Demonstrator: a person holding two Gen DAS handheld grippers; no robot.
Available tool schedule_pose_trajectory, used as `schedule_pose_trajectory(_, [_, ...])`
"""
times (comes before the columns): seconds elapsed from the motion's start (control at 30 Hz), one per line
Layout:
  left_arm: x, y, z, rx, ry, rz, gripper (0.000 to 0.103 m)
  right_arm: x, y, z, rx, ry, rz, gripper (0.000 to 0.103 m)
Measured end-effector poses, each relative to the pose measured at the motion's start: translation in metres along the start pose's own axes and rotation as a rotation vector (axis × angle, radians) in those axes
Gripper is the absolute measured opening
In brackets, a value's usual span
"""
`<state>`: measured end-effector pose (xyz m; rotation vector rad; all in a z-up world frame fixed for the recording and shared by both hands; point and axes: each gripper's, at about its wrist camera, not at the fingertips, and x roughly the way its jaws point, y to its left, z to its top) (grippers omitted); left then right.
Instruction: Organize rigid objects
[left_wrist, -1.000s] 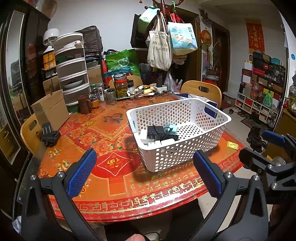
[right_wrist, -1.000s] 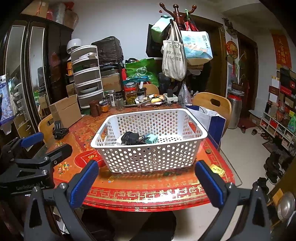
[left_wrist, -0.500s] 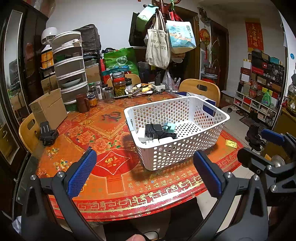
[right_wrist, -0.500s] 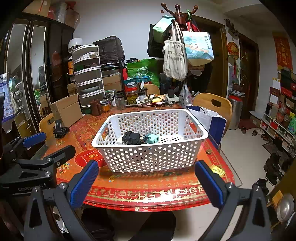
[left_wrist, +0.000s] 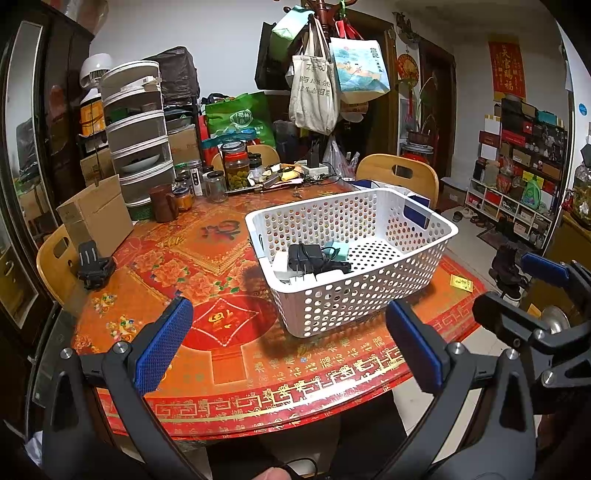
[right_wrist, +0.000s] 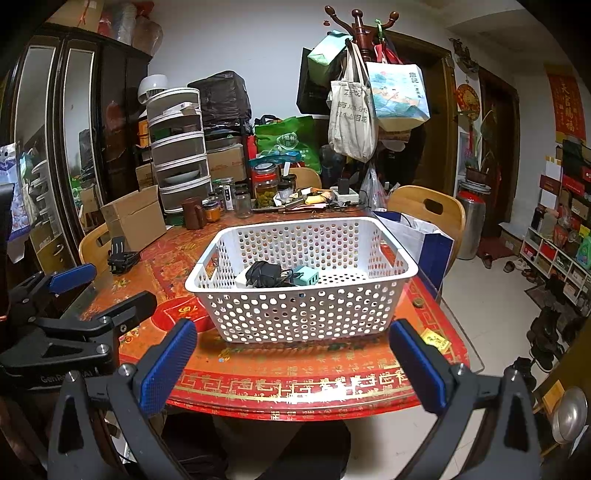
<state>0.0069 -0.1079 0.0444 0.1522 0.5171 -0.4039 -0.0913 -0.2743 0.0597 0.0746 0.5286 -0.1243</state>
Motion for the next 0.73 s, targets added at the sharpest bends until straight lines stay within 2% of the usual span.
schedule_pose_trajectory(0.73, [0.0044, -0.0002, -0.0070, 0.007, -0.002, 0.011, 0.103, 0.0000, 0.0041, 0.0006, -0.005, 0.001, 0.006, 0.103])
